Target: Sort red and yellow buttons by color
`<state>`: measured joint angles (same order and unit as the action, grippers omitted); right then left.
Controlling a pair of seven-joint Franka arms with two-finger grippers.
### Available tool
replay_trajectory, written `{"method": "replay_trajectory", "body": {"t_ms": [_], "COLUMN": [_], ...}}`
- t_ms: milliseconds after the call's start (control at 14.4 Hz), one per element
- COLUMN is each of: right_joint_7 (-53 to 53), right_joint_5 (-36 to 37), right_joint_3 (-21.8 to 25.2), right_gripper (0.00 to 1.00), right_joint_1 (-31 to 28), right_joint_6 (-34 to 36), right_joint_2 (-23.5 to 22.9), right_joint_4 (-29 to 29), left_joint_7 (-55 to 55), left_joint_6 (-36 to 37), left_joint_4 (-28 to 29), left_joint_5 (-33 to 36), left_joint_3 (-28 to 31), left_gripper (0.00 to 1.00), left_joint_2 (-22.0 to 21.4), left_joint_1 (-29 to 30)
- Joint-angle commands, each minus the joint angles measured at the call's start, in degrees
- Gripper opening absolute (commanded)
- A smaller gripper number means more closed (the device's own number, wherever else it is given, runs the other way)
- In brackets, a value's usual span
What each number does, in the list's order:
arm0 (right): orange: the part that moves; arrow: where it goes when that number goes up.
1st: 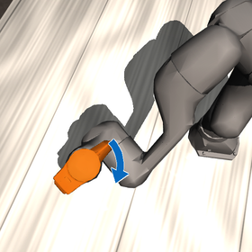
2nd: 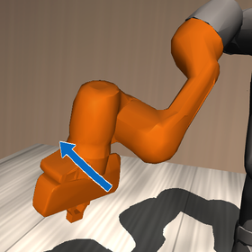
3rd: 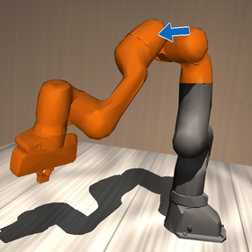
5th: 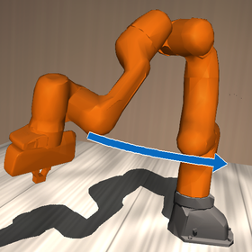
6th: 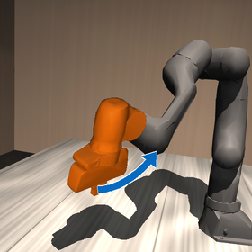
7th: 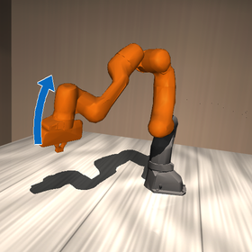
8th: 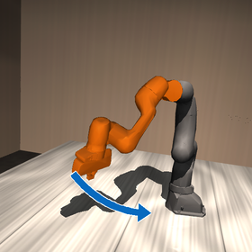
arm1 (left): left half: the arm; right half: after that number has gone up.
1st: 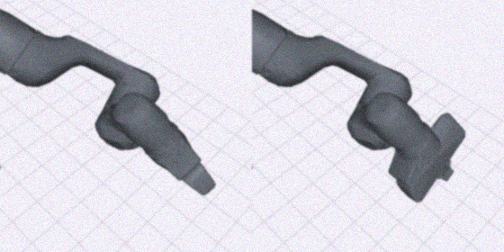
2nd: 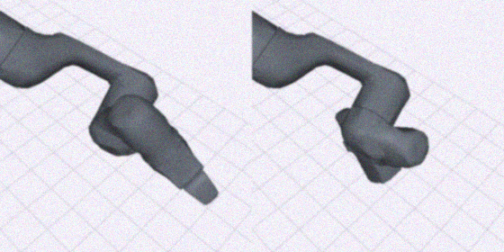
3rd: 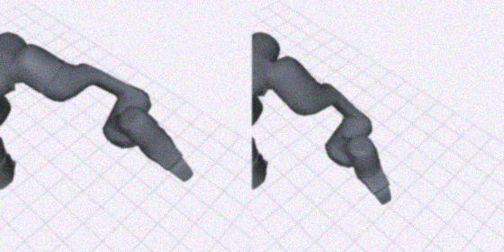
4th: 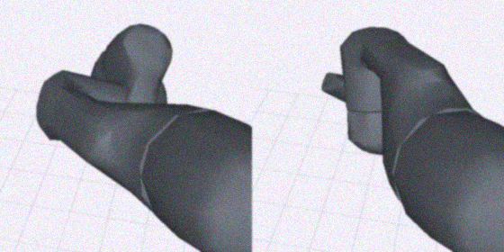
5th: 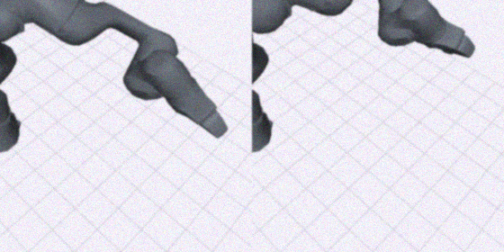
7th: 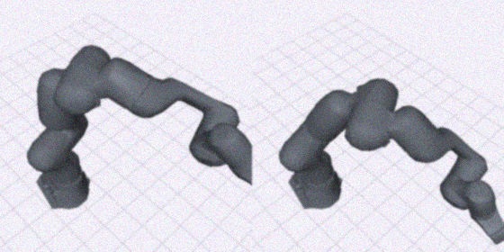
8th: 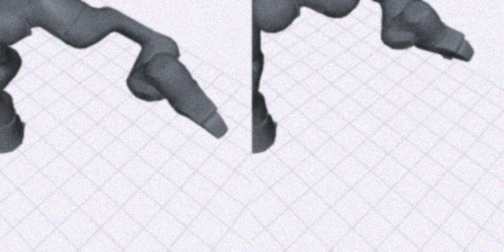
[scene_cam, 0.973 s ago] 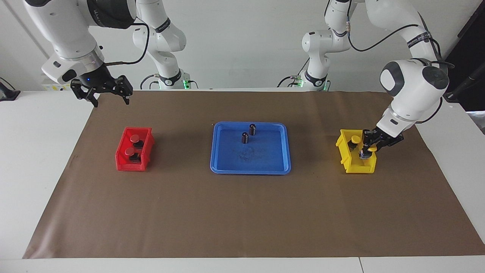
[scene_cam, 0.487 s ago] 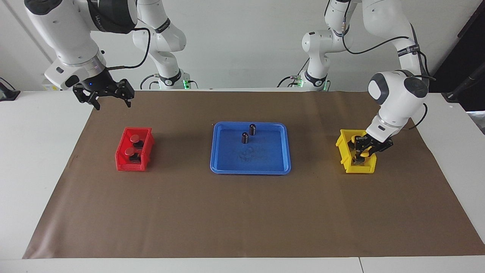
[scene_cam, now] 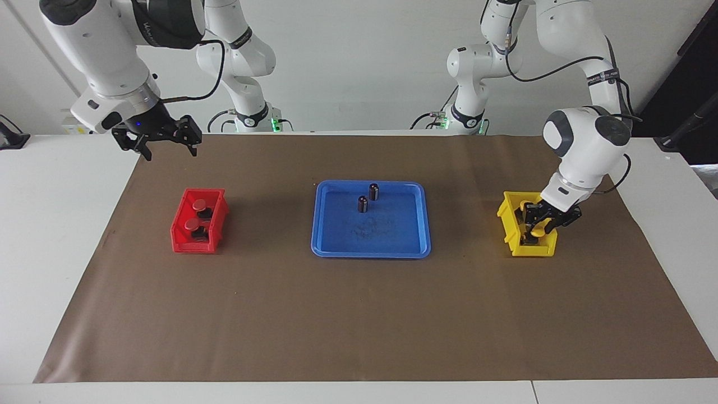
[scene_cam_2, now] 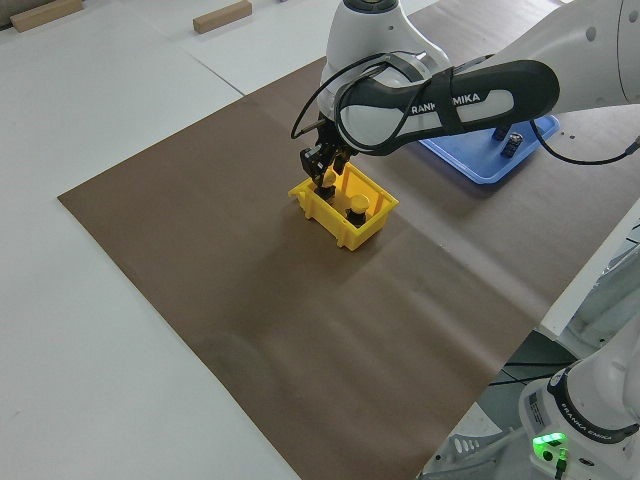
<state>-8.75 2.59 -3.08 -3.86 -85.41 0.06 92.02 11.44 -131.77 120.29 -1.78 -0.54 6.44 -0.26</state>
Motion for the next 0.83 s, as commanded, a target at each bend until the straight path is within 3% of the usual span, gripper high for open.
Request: {"method": "replay_trajectory", "body": {"t_ms": [0,70,139,209,487,765], "right_joint_7": [1.8,1.8,2.1,2.1,1.9,2.1], "right_joint_5": [-1.0,-1.1,-1.1,-1.0,-1.0,-1.3], "right_joint_3": [0.0,0.0,0.0,0.0,0.0,0.0], "right_gripper": [1.00,1.00,1.00,1.00,1.00,1.00], "right_joint_1": [0.2,0.2,0.3,0.3,0.2,-0.3], "right_joint_6": [0.7,0.6,0.4,0.3,1.3,1.2], "right_joint_2": [-0.2,-0.2,-0.2,-0.2,-0.2,-0.2], "right_joint_4": [-0.9,-0.9,-0.8,-0.8,-1.0,-0.8], "left_joint_7": [0.6,0.6,0.6,0.6,0.9,0.3], "left_joint_6": [-0.1,1.7,5.5,10.0,30.5,43.6], "left_joint_4": [-1.5,-3.4,-7.0,-10.8,-29.8,-37.0], "left_joint_5": [-1.2,-1.2,-1.1,-0.9,1.6,0.9], "left_joint_3": [-0.2,-0.2,-0.2,-0.2,-0.6,-1.0], "left_gripper": [0.51,0.59,0.87,1.00,1.00,1.00], "left_joint_2": [0.4,0.7,0.8,0.8,0.5,-0.5], "left_joint_1": [0.4,0.4,0.3,-0.2,-0.5,-0.5]}}
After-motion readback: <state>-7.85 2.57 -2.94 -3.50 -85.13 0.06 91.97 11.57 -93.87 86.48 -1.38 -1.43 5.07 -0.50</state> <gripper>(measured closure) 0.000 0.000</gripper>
